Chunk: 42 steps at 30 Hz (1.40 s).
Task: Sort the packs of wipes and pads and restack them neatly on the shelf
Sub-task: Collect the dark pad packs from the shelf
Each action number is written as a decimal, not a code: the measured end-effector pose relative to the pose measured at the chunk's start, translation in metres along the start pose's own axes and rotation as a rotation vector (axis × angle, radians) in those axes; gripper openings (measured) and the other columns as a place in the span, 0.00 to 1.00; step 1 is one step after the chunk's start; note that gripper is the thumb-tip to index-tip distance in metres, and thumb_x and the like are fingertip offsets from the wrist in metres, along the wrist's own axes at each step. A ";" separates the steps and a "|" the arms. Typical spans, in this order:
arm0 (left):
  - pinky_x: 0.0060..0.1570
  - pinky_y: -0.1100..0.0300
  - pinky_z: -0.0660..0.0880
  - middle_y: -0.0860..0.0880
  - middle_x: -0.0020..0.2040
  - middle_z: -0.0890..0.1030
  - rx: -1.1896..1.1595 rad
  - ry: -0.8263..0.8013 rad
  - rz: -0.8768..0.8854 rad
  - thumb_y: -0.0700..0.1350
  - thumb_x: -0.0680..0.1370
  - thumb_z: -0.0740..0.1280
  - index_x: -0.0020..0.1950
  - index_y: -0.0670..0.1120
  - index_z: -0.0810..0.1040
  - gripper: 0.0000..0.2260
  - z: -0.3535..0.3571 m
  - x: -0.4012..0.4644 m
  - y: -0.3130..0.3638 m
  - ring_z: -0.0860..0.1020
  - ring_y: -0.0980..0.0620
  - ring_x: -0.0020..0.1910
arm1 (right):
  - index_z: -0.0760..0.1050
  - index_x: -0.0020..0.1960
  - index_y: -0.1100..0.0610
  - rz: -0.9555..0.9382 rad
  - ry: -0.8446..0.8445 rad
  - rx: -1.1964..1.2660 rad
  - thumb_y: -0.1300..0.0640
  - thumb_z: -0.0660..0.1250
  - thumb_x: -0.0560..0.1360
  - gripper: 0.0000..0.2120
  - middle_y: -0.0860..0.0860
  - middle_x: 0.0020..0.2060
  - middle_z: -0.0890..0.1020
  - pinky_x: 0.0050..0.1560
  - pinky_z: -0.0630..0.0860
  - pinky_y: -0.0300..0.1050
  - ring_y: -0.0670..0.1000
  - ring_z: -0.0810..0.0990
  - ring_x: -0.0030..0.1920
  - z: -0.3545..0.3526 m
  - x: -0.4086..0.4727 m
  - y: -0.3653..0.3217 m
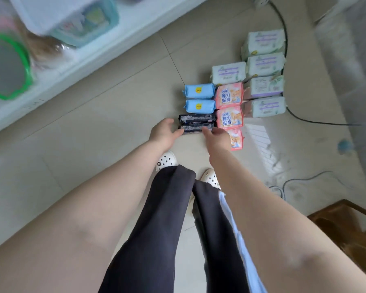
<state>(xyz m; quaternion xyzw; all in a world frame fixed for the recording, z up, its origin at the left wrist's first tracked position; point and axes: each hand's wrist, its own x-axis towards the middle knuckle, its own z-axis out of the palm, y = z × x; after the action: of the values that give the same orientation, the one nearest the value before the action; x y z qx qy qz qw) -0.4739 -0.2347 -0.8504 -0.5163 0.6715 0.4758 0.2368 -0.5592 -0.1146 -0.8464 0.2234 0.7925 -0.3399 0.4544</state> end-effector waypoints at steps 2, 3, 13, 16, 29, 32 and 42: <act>0.66 0.58 0.65 0.44 0.69 0.73 0.137 -0.031 0.092 0.45 0.77 0.69 0.72 0.43 0.68 0.25 -0.029 -0.050 0.019 0.71 0.47 0.68 | 0.72 0.68 0.58 -0.239 -0.036 -0.269 0.51 0.69 0.76 0.23 0.55 0.59 0.80 0.55 0.74 0.46 0.55 0.78 0.57 -0.026 -0.050 -0.019; 0.66 0.58 0.66 0.44 0.69 0.73 0.235 -0.047 0.150 0.45 0.77 0.68 0.72 0.44 0.68 0.25 -0.045 -0.076 0.028 0.71 0.46 0.68 | 0.71 0.68 0.57 -0.345 -0.051 -0.386 0.52 0.69 0.75 0.23 0.54 0.59 0.80 0.55 0.73 0.45 0.55 0.78 0.58 -0.041 -0.075 -0.028; 0.66 0.54 0.68 0.47 0.71 0.70 0.680 0.116 0.419 0.49 0.76 0.68 0.75 0.50 0.64 0.29 -0.172 -0.304 0.075 0.69 0.45 0.69 | 0.70 0.69 0.54 -0.856 -0.078 -0.966 0.52 0.68 0.75 0.23 0.56 0.61 0.76 0.53 0.70 0.48 0.58 0.72 0.62 -0.126 -0.300 -0.091; 0.65 0.53 0.69 0.46 0.71 0.70 0.660 0.221 0.403 0.48 0.75 0.69 0.74 0.49 0.65 0.28 -0.193 -0.354 0.076 0.70 0.44 0.68 | 0.67 0.72 0.52 -0.975 -0.091 -1.046 0.49 0.68 0.75 0.27 0.55 0.64 0.74 0.59 0.69 0.48 0.58 0.70 0.65 -0.131 -0.349 -0.100; 0.60 0.53 0.72 0.48 0.69 0.72 0.437 0.627 0.294 0.48 0.75 0.69 0.72 0.51 0.68 0.26 -0.297 -0.505 0.020 0.71 0.45 0.67 | 0.68 0.71 0.51 -1.416 -0.127 -1.254 0.47 0.68 0.75 0.26 0.55 0.64 0.75 0.60 0.71 0.50 0.57 0.71 0.66 -0.071 -0.524 -0.143; 0.58 0.53 0.73 0.48 0.68 0.74 0.414 0.689 0.278 0.48 0.75 0.69 0.71 0.53 0.69 0.25 -0.331 -0.518 -0.004 0.73 0.45 0.65 | 0.71 0.68 0.52 -1.472 -0.126 -1.261 0.48 0.68 0.75 0.23 0.55 0.62 0.77 0.58 0.71 0.49 0.58 0.71 0.65 -0.038 -0.557 -0.153; 0.59 0.49 0.74 0.47 0.68 0.74 0.400 0.809 0.205 0.48 0.75 0.68 0.71 0.49 0.68 0.25 -0.478 -0.530 -0.110 0.73 0.44 0.65 | 0.67 0.72 0.51 -1.546 -0.091 -1.263 0.46 0.68 0.76 0.27 0.55 0.64 0.75 0.57 0.71 0.48 0.57 0.71 0.66 0.109 -0.647 -0.192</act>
<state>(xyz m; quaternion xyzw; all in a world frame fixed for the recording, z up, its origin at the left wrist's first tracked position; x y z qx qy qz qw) -0.1017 -0.4106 -0.2568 -0.5357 0.8361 0.1183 0.0026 -0.3088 -0.3532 -0.2565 -0.6493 0.7374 -0.0668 0.1736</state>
